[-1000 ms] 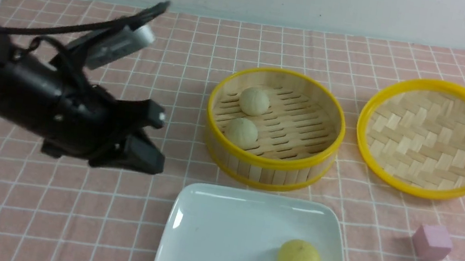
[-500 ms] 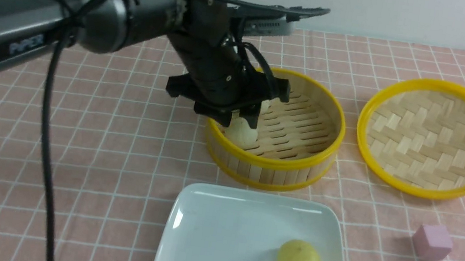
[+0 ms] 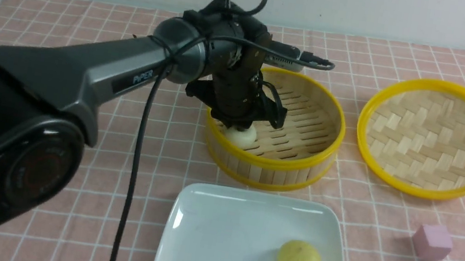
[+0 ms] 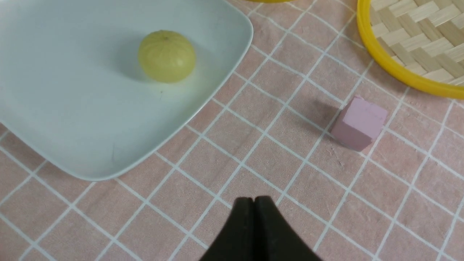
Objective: Put the steamed buns into the plate on the pink tablecloth.
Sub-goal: 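Reach into the bamboo steamer and grasp a bun with the left gripper, then carry the bun from the bamboo steamer to the plate with the left gripper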
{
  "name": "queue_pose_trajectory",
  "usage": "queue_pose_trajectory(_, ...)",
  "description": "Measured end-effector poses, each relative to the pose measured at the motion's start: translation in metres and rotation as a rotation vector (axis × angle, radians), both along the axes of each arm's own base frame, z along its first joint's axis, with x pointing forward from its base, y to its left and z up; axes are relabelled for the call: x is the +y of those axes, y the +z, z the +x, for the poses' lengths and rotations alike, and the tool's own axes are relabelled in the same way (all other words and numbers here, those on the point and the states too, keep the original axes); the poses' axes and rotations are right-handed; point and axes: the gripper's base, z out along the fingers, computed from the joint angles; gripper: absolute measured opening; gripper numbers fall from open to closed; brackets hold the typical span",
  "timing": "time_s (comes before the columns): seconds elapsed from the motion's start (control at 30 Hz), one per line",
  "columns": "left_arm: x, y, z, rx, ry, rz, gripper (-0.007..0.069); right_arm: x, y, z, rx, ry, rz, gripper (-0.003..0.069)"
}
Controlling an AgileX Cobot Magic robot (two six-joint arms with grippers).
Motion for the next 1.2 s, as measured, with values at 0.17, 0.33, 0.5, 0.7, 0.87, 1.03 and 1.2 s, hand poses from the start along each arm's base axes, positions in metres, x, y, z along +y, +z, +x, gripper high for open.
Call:
queue_pose_trajectory(0.17,0.004,0.036,-0.010,-0.007,0.011,-0.022,0.0027,0.000,-0.008,0.000,0.020,0.000,-0.013,0.0004)
queue_pose_trajectory(0.33,0.031,0.139,-0.055,-0.036,0.029,-0.079,0.0027,0.000,-0.008,0.000,0.016,0.000,-0.011,0.0010)
queue_pose_trajectory(0.5,0.047,0.152,-0.090,0.060,0.026,-0.103,0.0027,0.000,-0.007,0.000,0.017,0.001,-0.007,0.0015)
queue_pose_trajectory(0.7,0.027,0.055,-0.122,0.306,0.038,-0.016,0.0034,0.000,-0.007,0.000,0.017,0.001,-0.005,0.0020)
queue_pose_trajectory(0.87,0.013,0.009,-0.138,0.313,0.058,-0.018,0.0076,0.001,-0.007,0.000,0.021,0.002,0.004,0.0026)
queue_pose_trajectory(1.03,0.009,0.001,-0.135,0.285,0.087,-0.042,0.0221,0.001,-0.007,0.000,0.021,0.002,0.004,0.0033)
queue_pose_trajectory(1.2,0.007,0.011,-0.128,0.220,0.071,-0.036,0.0405,0.002,-0.007,-0.001,0.025,0.003,0.010,0.0038)
